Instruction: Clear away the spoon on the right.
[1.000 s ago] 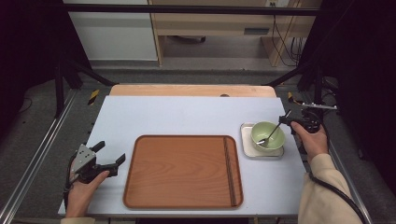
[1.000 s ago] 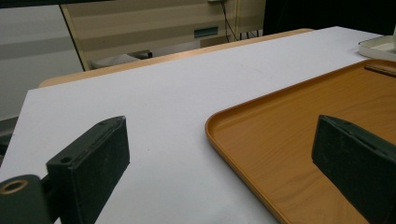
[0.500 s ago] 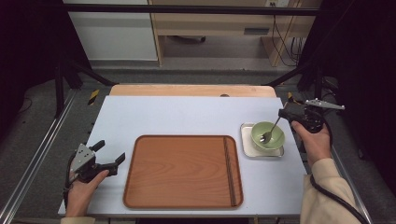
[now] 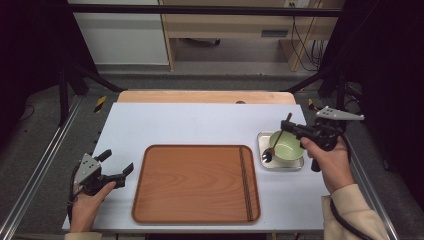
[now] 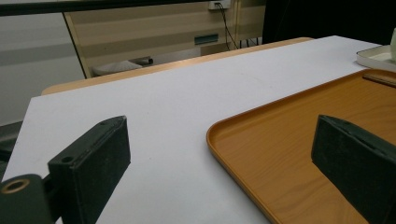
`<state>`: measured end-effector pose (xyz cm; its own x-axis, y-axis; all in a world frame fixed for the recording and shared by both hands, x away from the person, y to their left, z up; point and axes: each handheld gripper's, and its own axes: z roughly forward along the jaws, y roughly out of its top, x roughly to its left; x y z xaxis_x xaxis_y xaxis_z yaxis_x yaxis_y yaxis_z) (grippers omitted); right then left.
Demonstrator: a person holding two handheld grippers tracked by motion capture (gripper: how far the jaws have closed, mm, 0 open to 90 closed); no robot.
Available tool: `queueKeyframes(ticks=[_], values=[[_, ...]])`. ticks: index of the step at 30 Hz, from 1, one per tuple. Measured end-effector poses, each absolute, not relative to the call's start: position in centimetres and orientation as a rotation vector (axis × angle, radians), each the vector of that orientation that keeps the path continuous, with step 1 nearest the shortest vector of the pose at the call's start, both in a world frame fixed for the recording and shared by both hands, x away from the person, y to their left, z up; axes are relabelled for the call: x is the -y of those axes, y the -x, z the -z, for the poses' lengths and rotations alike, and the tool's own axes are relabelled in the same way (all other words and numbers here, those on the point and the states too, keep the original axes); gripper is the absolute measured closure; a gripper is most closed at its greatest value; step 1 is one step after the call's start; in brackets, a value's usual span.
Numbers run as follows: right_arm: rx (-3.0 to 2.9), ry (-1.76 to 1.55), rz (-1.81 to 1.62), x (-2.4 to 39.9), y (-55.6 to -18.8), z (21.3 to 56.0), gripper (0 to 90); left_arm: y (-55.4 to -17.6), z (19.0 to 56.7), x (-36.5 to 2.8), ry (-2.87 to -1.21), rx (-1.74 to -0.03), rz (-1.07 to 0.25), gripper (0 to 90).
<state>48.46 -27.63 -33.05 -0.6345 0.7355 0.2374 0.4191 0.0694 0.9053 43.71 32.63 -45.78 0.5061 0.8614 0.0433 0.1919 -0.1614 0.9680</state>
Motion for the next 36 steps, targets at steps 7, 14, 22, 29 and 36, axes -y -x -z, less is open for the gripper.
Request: queueKeyframes(ticks=[7, 14, 22, 29, 36], values=[[-2.255, -1.136, -1.623, 23.2, -47.0, 35.9, 89.6, -43.7, 45.7, -32.6, -1.653, -0.91, -0.764, 4.3], [-2.411, -1.135, -1.616, 20.5, -46.3, 38.2, 89.6, -43.8, 45.8, -32.5, -1.659, -0.909, -0.761, 4.3], [-2.545, -1.163, -1.588, 18.8, -46.3, 40.6, 89.4, -43.8, 45.9, -32.4, -1.664, -0.907, -0.759, 4.3], [-2.569, -1.18, -1.513, 17.9, -47.4, 41.6, 83.2, -43.8, 45.9, -32.3, -1.669, -0.904, -0.759, 4.3], [-2.55, -1.181, -1.443, 17.0, -48.4, 42.6, 77.5, -43.9, 46.0, -32.4, -1.668, -0.906, -0.761, 4.3]])
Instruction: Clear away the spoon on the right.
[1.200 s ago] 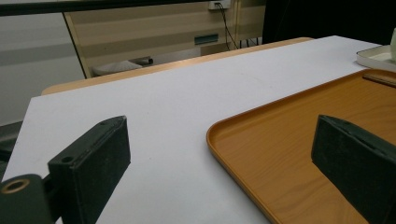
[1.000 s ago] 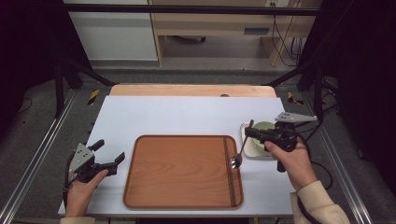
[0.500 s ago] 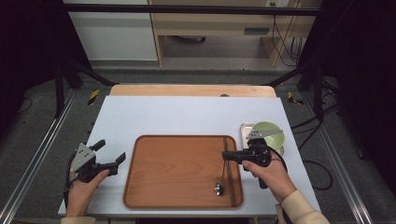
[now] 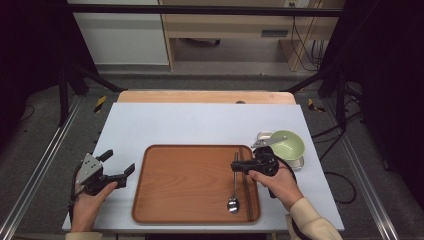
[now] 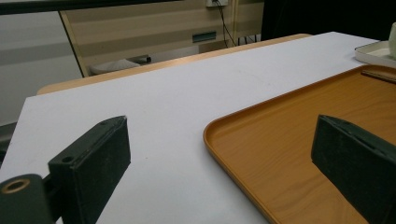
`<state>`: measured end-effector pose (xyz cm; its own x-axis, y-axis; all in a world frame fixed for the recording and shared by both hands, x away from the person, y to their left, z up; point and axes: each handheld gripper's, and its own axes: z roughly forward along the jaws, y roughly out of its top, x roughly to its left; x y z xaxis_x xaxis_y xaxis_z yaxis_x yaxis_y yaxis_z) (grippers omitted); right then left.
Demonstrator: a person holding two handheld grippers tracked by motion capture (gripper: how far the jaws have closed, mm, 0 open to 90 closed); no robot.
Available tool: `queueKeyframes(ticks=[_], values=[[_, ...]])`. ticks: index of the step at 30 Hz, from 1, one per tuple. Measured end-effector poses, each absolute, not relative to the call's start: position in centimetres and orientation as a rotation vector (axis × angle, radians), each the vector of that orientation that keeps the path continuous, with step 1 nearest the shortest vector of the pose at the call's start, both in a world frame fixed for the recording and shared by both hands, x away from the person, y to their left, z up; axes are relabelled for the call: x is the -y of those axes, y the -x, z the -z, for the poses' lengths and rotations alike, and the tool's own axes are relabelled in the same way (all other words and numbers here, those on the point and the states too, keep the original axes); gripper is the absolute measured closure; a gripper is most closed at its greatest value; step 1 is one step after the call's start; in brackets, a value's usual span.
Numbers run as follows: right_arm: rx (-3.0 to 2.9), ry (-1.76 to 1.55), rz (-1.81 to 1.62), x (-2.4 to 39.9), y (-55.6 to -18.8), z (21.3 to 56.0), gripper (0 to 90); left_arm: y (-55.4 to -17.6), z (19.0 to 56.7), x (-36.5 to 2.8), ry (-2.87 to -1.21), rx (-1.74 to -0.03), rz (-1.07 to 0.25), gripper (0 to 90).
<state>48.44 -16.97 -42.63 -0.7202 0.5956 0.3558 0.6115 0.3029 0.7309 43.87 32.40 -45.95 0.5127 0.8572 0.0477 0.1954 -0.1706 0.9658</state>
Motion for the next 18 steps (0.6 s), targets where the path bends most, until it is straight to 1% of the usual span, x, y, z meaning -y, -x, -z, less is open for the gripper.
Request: queueKeyframes(ticks=[14, 18], values=[[2.599, 1.244, 1.362, 15.9, -49.6, 44.0, 70.3, -43.9, 45.9, -32.3, -1.67, -0.901, -0.761, 4.5], [2.607, 1.268, 1.328, 15.7, -49.8, 44.3, 64.9, -43.9, 45.9, -32.3, -1.669, -0.901, -0.762, 4.5]])
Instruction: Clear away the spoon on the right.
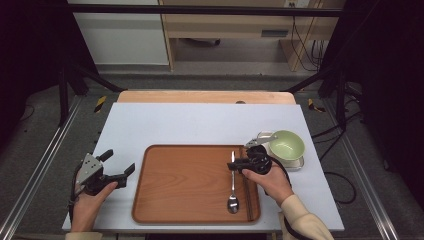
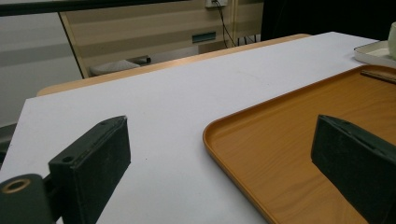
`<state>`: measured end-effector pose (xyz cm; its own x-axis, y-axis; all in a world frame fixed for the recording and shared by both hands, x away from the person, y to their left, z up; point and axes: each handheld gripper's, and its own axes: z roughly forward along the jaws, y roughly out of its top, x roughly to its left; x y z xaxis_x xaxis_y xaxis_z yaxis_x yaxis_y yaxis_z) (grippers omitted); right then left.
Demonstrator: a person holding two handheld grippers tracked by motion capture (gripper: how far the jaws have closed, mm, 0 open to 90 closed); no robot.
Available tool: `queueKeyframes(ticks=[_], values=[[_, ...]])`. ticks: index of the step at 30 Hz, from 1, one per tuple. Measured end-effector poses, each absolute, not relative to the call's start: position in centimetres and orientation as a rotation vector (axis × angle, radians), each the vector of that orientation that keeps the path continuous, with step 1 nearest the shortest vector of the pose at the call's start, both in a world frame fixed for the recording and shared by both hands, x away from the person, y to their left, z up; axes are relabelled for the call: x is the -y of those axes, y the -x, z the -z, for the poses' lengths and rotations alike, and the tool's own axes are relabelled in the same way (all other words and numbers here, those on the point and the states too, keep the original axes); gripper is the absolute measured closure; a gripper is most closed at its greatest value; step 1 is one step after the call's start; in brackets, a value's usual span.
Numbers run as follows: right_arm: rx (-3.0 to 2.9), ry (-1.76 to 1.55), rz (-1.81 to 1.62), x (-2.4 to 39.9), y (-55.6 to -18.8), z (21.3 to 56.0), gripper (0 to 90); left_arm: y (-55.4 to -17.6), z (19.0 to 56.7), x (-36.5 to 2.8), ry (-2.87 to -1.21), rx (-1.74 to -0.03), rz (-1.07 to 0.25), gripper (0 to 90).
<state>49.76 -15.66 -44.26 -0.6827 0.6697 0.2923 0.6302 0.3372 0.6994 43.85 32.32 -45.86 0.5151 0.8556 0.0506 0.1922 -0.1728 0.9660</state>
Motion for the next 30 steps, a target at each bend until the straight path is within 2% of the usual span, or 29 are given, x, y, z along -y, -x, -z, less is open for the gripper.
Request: queueKeyframes(ticks=[7, 17, 20, 30], values=[[-2.524, -1.254, -1.238, 15.0, -50.1, 44.7, 55.1, -43.9, 45.9, -32.3, -1.671, -0.899, -0.761, 4.5], [-2.475, -1.242, -1.184, 14.6, -50.0, 44.8, 23.0, -43.8, 45.8, -32.2, -1.67, -0.896, -0.762, 4.7], [-2.457, -1.218, -1.163, 14.4, -50.0, 44.8, 15.8, -43.8, 45.8, -32.3, -1.669, -0.896, -0.764, 4.7], [-2.388, -1.185, -1.184, 15.2, -49.4, 43.2, 12.5, -43.8, 45.7, -32.4, -1.659, -0.896, -0.768, 4.6]])
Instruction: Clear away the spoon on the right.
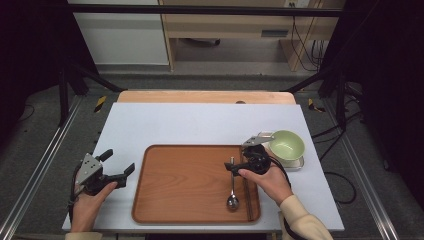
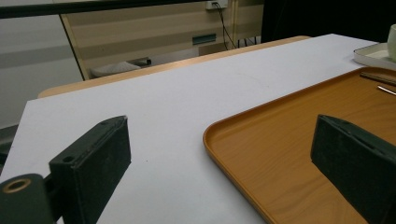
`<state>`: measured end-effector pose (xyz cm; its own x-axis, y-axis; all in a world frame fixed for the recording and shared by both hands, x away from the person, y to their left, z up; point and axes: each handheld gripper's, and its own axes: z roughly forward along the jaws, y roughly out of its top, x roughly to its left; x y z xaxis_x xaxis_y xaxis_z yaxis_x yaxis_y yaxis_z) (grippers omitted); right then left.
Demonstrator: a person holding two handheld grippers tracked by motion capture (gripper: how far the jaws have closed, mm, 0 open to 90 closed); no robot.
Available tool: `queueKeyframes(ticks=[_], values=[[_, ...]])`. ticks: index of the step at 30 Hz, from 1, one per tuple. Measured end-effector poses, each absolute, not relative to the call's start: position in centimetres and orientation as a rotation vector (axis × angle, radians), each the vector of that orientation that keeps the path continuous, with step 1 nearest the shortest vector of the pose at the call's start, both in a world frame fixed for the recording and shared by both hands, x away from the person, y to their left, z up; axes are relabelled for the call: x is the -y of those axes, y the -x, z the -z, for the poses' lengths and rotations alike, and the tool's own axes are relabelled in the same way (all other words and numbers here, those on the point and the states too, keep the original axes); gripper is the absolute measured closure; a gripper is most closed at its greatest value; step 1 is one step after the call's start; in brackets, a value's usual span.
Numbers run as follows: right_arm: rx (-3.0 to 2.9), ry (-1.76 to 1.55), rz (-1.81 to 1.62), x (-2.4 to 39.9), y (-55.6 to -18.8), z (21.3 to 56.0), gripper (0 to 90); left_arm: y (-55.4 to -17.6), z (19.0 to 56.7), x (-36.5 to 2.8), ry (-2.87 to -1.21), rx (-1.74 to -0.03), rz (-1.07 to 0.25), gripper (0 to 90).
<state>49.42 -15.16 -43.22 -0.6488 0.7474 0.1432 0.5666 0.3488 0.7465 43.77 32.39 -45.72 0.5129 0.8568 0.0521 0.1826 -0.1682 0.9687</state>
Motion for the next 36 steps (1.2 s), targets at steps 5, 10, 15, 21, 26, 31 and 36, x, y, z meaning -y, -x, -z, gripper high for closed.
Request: queueKeyframes(ticks=[5, 10, 15, 21, 26, 31, 36], values=[[-2.322, -1.199, -1.194, 16.9, -49.1, 41.6, 12.5, -43.7, 45.7, -32.4, -1.663, -0.894, -0.778, 4.6], [-2.235, -1.244, -1.161, 19.9, -48.9, 40.3, 15.0, -43.7, 45.5, -32.5, -1.658, -0.892, -0.782, 4.6], [-2.156, -1.319, -1.123, 23.1, -49.0, 39.2, 19.5, -43.7, 45.6, -32.5, -1.659, -0.894, -0.784, 4.6], [-2.084, -1.408, -1.059, 26.5, -49.5, 38.9, 22.8, -43.6, 45.5, -32.4, -1.657, -0.886, -0.789, 4.6], [-2.057, -1.451, -1.054, 28.1, -49.6, 38.7, 23.0, -43.7, 45.5, -32.5, -1.651, -0.887, -0.797, 4.5], [-2.073, -1.442, -1.012, 28.8, -50.0, 38.6, 20.4, -44.0, 45.5, -32.4, -1.64, -0.885, -0.799, 4.5], [-2.046, -1.462, -0.995, 29.8, -50.2, 38.7, 20.2, -43.8, 45.5, -31.9, -1.664, -0.867, -0.803, 4.1]])
